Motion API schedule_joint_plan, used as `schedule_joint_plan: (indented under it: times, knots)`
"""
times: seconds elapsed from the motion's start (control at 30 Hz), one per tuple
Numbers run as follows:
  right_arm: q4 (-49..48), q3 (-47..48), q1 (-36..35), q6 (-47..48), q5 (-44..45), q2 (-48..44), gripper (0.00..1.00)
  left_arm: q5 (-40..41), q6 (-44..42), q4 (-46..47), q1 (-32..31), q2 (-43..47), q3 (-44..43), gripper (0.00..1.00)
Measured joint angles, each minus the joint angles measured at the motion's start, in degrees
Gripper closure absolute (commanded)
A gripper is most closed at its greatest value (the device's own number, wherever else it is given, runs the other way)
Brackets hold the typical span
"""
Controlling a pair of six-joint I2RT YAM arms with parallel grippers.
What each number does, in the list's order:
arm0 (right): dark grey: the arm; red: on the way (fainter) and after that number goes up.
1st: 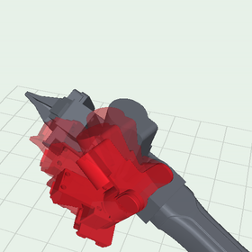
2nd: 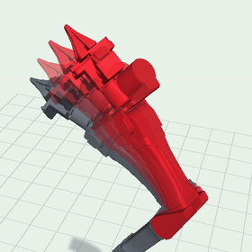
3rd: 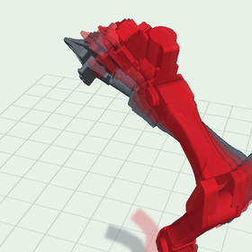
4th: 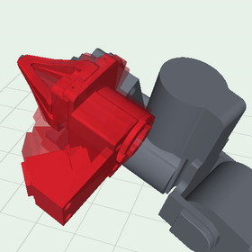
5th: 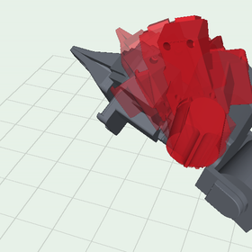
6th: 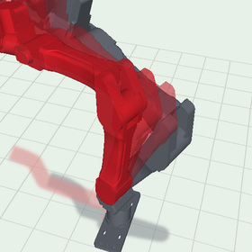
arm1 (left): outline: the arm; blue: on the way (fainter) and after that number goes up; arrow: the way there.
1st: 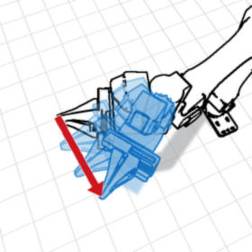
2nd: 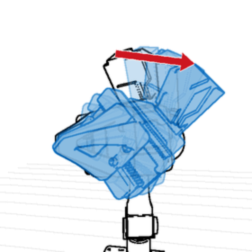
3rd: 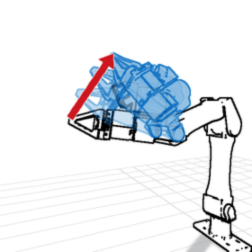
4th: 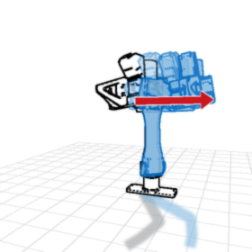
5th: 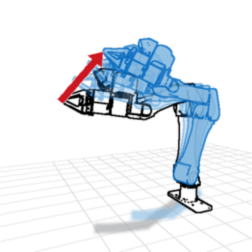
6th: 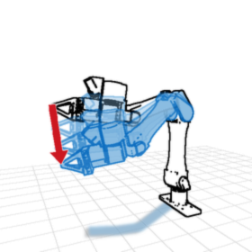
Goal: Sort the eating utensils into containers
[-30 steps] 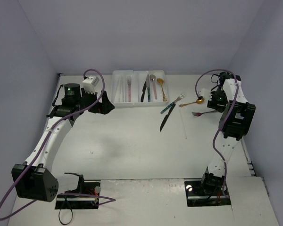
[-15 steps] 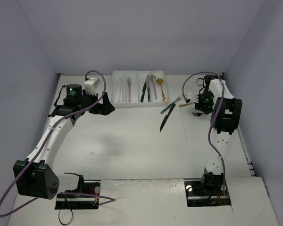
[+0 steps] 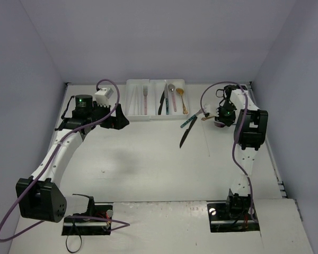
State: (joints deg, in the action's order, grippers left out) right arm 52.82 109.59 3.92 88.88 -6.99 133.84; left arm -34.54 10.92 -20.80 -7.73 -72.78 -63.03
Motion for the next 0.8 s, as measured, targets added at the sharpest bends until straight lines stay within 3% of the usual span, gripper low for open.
schedule_joint_plan:
  times: [0.23,0.57,0.8]
  knots:
    - [1.01,-3.14,-0.57,0.04,1.15,-1.56,1.00,0.30,0.00,-0.09,0.00,-0.83,-0.02,0.09]
    - [8.80,-10.06,-4.27,-3.31,-5.55,-7.00,1.00,1.66,0.25,-0.11,0.00,-0.85,-0.02,0.09]
    - [11.50,3.15,-9.62,-10.81,-15.56,-13.65,1.00,4.48,1.37,-0.18,0.00,-0.65,-0.02,0.09]
